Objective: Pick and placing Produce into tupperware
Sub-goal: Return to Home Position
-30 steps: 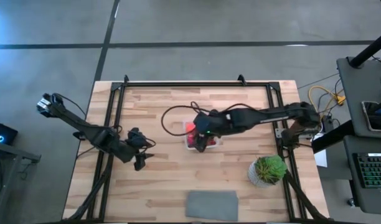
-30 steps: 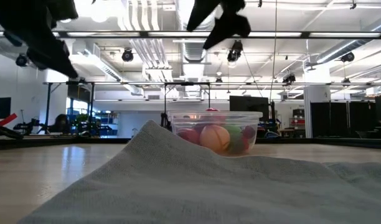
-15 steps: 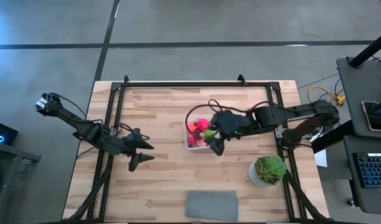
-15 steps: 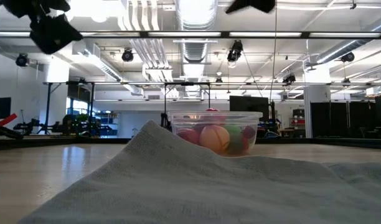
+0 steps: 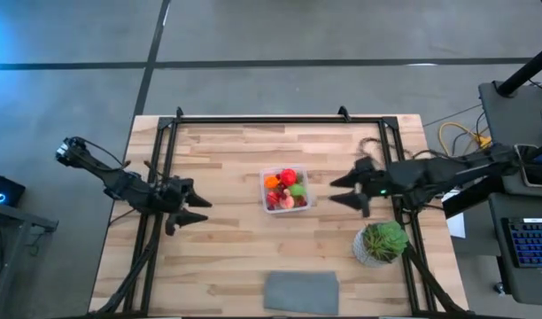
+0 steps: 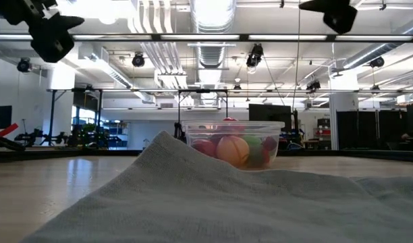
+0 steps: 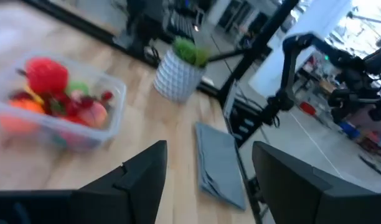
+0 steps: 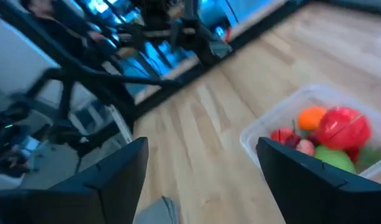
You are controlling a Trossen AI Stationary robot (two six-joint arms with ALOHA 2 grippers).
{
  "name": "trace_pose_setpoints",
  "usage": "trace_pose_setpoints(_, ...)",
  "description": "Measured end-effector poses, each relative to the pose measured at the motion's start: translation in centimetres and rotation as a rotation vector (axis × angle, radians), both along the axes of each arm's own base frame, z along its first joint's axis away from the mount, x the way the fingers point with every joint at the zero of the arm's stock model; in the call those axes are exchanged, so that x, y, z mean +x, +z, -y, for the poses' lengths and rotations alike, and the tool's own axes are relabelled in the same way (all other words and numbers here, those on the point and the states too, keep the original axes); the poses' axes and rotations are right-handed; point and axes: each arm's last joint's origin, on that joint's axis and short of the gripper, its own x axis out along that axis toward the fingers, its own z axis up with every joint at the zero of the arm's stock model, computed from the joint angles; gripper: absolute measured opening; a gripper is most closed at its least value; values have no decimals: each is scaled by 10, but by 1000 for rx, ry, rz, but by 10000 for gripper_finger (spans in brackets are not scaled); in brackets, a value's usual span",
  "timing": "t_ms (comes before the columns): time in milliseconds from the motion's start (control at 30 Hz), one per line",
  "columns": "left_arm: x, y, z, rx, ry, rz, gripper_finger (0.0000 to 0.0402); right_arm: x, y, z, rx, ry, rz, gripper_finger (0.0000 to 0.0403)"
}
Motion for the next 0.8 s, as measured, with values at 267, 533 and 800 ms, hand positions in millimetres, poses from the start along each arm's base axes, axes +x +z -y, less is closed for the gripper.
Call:
trace_pose_setpoints(267,-31,6,-20,79,84,190,221,-59,-1,18,-154,-73,176,288)
trace_pose_setpoints(533,-50,16,-32,197,128,337,221,-96,-21,28,-179,-87,297,294)
trace_pose_setpoints(800,-46,9,-30,204,146,326,221,-106,-59,29,-182,-80,461,289)
